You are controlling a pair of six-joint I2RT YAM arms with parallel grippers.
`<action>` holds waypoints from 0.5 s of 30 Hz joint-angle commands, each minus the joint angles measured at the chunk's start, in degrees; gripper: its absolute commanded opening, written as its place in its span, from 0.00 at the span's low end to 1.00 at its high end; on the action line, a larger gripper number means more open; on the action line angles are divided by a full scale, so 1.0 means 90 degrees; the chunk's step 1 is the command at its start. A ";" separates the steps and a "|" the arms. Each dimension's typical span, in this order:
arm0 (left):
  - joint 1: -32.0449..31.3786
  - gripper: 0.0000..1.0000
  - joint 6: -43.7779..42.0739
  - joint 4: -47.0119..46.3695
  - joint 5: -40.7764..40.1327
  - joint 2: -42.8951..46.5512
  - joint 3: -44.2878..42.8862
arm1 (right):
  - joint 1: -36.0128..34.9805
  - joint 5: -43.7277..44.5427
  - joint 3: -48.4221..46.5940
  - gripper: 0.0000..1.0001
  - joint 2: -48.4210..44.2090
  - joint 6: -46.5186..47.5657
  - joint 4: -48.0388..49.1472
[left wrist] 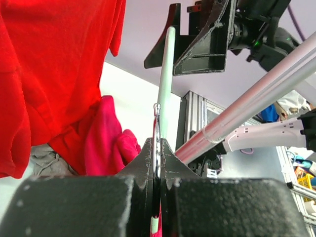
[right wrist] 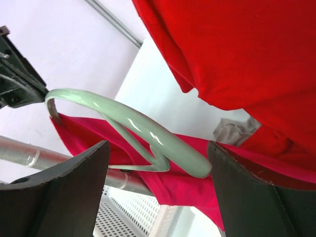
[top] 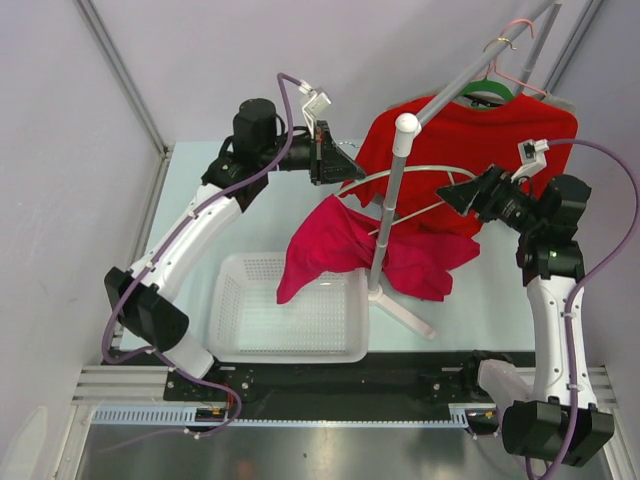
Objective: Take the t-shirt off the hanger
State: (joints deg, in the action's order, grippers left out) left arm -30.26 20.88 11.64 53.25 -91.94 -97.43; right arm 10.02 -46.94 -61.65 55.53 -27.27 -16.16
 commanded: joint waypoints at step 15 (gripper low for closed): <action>0.0013 0.00 -0.0914 0.0865 0.0713 -0.0185 -0.0864 | 0.0878 -0.1805 0.0746 0.78 -0.0535 -0.0389 0.2226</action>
State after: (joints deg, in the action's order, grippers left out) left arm -30.26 14.87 18.39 56.29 -93.78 -101.86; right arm 15.75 -57.12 -56.01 51.75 -32.95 0.40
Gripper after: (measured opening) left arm 0.025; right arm 0.801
